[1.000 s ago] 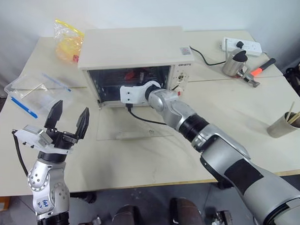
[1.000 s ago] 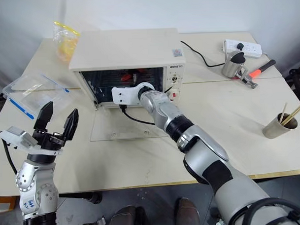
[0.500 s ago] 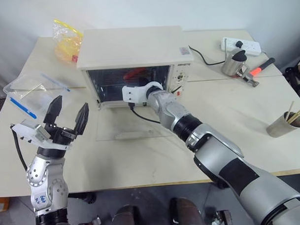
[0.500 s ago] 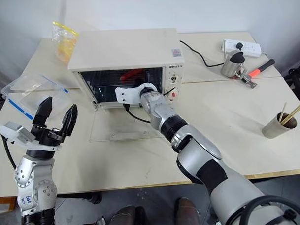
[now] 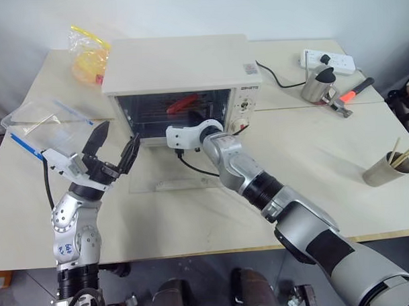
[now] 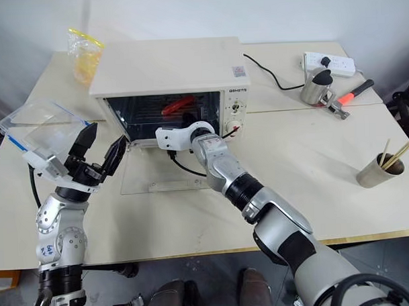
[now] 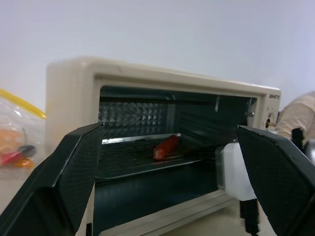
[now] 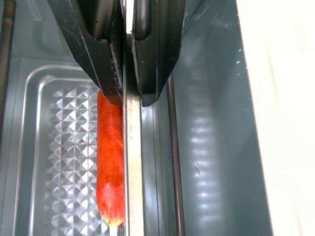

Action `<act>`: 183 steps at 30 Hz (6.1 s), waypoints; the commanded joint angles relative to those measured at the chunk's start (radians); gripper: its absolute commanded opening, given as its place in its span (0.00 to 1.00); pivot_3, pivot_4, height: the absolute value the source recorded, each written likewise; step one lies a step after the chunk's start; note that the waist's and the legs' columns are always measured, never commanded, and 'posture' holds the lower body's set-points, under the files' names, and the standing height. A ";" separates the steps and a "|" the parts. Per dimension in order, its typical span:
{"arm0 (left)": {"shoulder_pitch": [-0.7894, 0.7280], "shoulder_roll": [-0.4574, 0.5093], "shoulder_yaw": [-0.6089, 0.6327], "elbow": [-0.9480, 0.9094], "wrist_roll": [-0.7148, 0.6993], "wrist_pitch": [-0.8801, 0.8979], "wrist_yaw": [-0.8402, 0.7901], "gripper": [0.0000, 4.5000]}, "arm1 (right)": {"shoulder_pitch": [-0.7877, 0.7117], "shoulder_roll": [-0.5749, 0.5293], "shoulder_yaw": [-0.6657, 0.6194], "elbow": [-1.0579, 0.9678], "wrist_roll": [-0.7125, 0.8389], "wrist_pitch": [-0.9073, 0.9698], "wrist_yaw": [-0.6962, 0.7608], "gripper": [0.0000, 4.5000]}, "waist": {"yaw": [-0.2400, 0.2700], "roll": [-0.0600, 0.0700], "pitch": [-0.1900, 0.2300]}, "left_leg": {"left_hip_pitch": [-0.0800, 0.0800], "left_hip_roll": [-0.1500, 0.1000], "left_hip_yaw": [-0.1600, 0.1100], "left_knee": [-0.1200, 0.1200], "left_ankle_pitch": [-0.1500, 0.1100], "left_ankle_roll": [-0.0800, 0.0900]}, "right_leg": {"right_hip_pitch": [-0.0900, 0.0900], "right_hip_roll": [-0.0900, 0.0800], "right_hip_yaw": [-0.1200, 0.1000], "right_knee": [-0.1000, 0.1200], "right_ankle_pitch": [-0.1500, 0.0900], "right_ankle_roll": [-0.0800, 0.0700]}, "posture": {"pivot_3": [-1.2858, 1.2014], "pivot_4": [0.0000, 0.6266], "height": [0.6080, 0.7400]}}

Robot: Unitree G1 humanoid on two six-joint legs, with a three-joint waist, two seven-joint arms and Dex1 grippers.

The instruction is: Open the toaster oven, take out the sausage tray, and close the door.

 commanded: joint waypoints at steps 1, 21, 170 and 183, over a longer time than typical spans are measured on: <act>-0.026 0.018 0.004 0.008 -0.004 -0.010 -0.026 1.00 | 0.002 -0.004 -0.011 -0.147 -0.024 0.003 0.023 0.00 | -0.001 0.000 0.000 | 0.000 0.000 0.000 0.000 0.000 0.000 | 0.000 0.000 0.000 0.000 0.000 0.000 | 0.52 0.24 1.00; 0.069 0.139 0.060 -0.086 -0.063 0.141 -0.082 1.00 | 0.232 -0.138 -0.032 -0.651 -0.124 -0.022 0.198 0.00 | 0.001 0.000 0.000 | -0.002 0.000 0.000 -0.008 -0.001 -0.002 | -0.003 0.002 -0.001 -0.006 0.000 0.000 | 0.52 0.24 1.00; 0.916 -0.235 0.433 -0.554 -1.381 0.424 0.548 0.00 | 0.360 -0.455 -0.459 0.306 1.055 -0.926 1.411 0.01 | 0.029 0.001 0.001 | 0.005 0.005 0.003 0.010 -0.006 0.001 | 0.011 0.006 0.007 -0.017 -0.003 -0.005 | 0.52 0.24 1.00; 0.890 -0.238 0.405 -0.573 -1.366 0.412 0.592 0.00 | 0.200 -0.327 -0.566 0.148 1.161 -0.664 1.330 0.01 | 0.031 0.001 0.001 | 0.004 0.015 0.005 0.010 -0.008 -0.001 | 0.008 0.011 0.009 -0.014 -0.002 -0.007 | 0.52 0.24 1.00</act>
